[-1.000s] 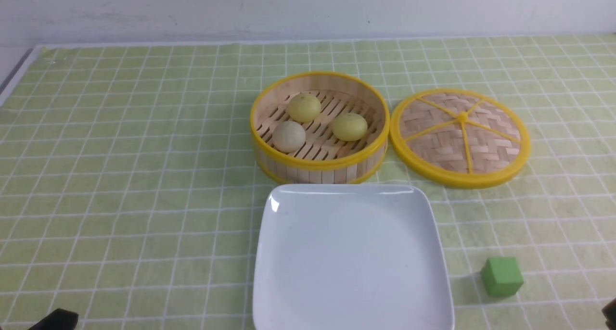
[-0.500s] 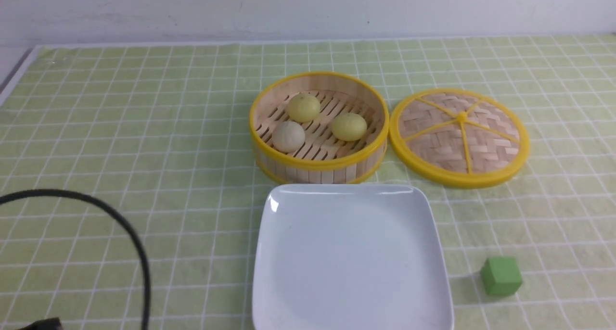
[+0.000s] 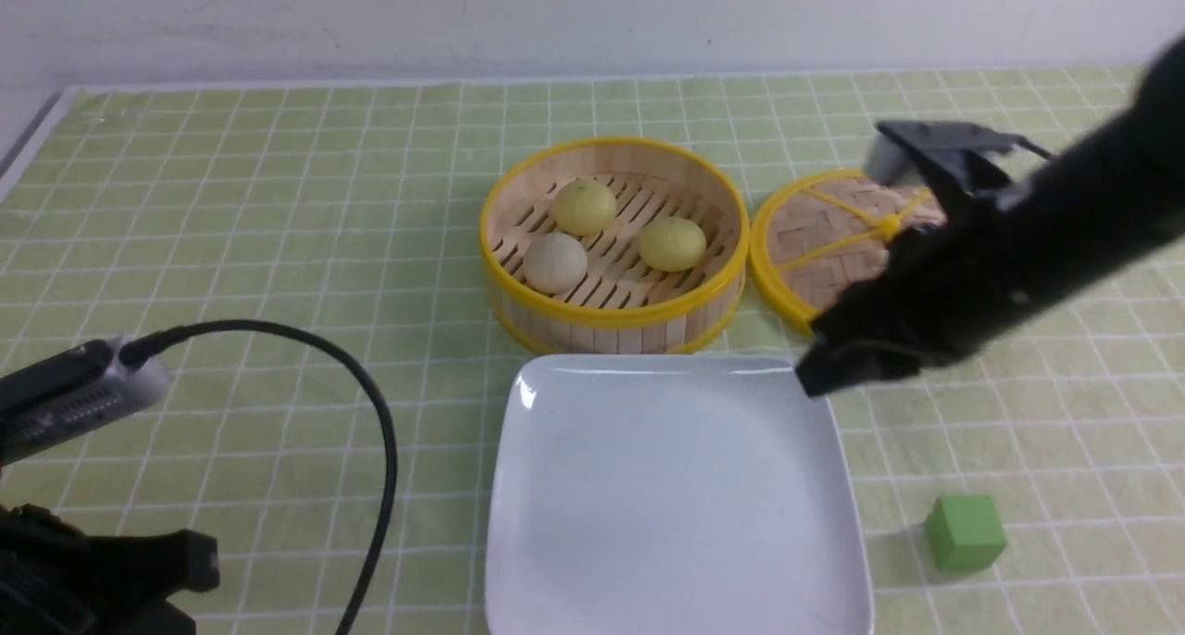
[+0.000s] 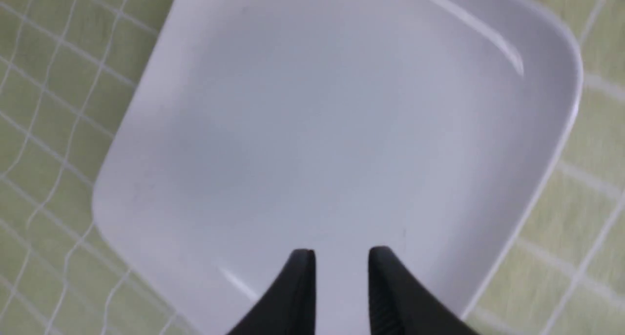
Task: Put the steamed buns into the plate on the green tablecloth.
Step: 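Reach toward a bun in the bamboo steamer with the right gripper, then move the steamed bun from the bamboo steamer onto the white plate with the right gripper, then reach into the bamboo steamer and grasp a bun with the left gripper, then carry the bun from the bamboo steamer to the plate with the left gripper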
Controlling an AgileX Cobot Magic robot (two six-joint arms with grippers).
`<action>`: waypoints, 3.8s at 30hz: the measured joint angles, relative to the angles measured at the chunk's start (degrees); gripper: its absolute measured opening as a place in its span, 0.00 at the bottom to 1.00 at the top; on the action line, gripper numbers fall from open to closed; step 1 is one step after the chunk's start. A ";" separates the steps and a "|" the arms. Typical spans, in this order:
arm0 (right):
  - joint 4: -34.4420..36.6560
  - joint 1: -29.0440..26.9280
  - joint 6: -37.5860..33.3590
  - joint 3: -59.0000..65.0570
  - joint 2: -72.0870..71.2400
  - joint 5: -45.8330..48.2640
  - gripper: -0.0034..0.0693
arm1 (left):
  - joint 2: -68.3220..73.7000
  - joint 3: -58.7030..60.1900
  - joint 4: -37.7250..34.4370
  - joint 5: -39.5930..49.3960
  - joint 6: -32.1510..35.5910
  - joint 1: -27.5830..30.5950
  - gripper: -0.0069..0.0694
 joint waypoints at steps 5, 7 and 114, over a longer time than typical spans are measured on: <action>-9.52 2.84 7.15 -21.46 15.41 3.52 0.51 | 0.00 0.00 0.91 -0.12 0.17 0.00 0.21; -12.31 3.26 9.67 -29.39 21.15 4.75 0.53 | 0.00 0.00 0.91 -0.18 0.17 0.00 0.23; -22.08 2.42 15.66 32.23 -36.91 1.73 0.05 | 61.87 -76.41 11.82 0.79 -1.28 -25.12 0.12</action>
